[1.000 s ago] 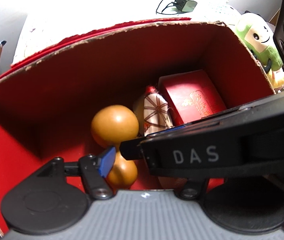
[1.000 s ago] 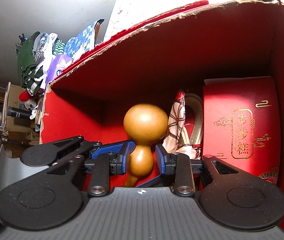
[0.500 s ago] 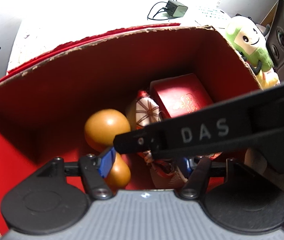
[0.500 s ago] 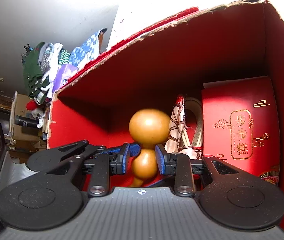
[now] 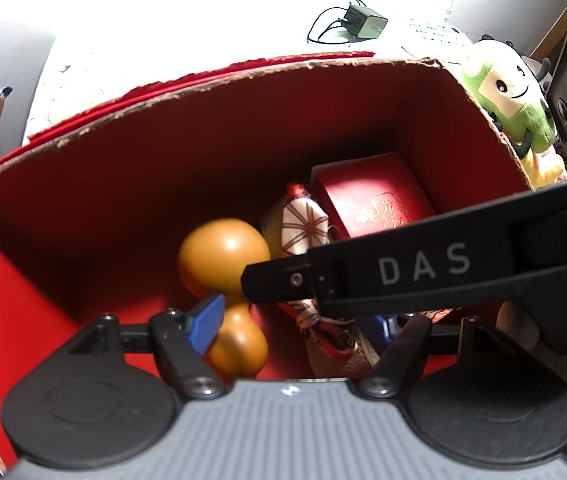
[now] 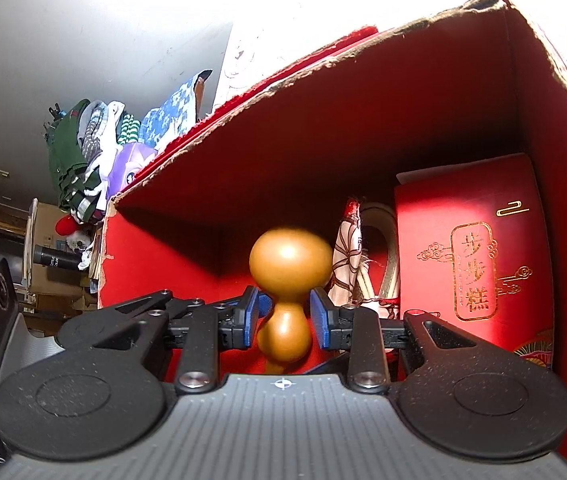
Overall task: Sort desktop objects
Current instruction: 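Lower the gourd into the box beside the doll and open the right gripper, then move the right gripper back out toward the brown pine cone, then grasp the brown pine cone with the right gripper and lift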
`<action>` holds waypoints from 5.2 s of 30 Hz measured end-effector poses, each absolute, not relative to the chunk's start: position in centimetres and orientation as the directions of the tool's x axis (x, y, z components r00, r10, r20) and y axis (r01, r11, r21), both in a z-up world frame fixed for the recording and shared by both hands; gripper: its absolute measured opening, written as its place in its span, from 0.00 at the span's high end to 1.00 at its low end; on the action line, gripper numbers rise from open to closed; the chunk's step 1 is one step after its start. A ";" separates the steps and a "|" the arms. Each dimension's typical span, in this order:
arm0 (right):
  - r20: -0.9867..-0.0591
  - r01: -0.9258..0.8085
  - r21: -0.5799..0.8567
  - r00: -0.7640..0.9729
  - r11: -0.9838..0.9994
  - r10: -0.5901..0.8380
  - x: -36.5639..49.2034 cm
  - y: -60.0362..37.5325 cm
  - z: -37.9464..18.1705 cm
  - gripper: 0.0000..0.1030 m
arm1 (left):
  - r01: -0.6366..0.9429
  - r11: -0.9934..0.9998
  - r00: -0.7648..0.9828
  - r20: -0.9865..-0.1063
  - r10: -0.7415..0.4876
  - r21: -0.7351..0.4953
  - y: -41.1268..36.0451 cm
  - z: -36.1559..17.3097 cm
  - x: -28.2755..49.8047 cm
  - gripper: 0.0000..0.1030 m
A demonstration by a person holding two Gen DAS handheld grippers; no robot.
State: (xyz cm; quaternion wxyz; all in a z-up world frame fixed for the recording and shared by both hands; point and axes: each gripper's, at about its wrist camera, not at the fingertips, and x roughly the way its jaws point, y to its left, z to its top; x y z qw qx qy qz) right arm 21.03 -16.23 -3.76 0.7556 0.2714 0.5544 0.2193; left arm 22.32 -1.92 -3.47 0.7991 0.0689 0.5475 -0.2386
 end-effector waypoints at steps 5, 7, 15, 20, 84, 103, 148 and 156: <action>-0.728 -0.038 0.637 0.299 0.770 0.617 21.0 -16.1 -3.5 0.68 | 0.447 0.885 0.299 -0.910 -0.288 -0.133 -1.5 -3.3 22.3 0.28; -0.738 -0.048 0.620 0.305 0.783 0.602 20.9 -16.0 -3.3 0.68 | 0.439 0.889 0.305 -0.910 -0.280 -0.127 -1.5 -3.3 22.2 0.28; -0.751 -0.052 0.591 0.328 0.805 0.573 20.6 -16.5 -3.0 0.68 | 0.361 0.930 0.350 -0.913 -0.208 -0.073 -1.3 -3.0 22.3 0.27; -0.747 -0.042 0.594 0.343 0.803 0.570 20.1 -17.1 -3.0 0.69 | 0.326 0.945 0.390 -0.906 -0.166 -0.033 -0.9 -2.3 21.8 0.23; -0.484 -0.450 0.575 0.487 0.684 0.727 6.2 -21.2 2.2 0.62 | -0.151 0.988 0.586 -0.808 0.062 -0.033 4.9 3.9 5.4 0.15; -0.616 -0.444 0.651 0.166 0.616 0.770 5.5 -16.4 -3.1 0.61 | -0.071 0.986 0.478 -0.873 -0.099 -0.151 5.5 -3.9 -1.3 0.15; -0.634 -0.286 0.742 -0.005 0.607 0.773 8.0 -18.8 -7.4 0.60 | 0.149 0.971 0.389 -0.892 -0.231 -0.186 -2.0 -7.0 2.4 0.49; -0.656 -0.229 0.712 0.120 0.664 0.745 6.7 -24.0 -6.7 0.60 | 0.326 0.927 0.360 -0.882 -0.305 -0.187 -8.2 -6.2 3.6 0.49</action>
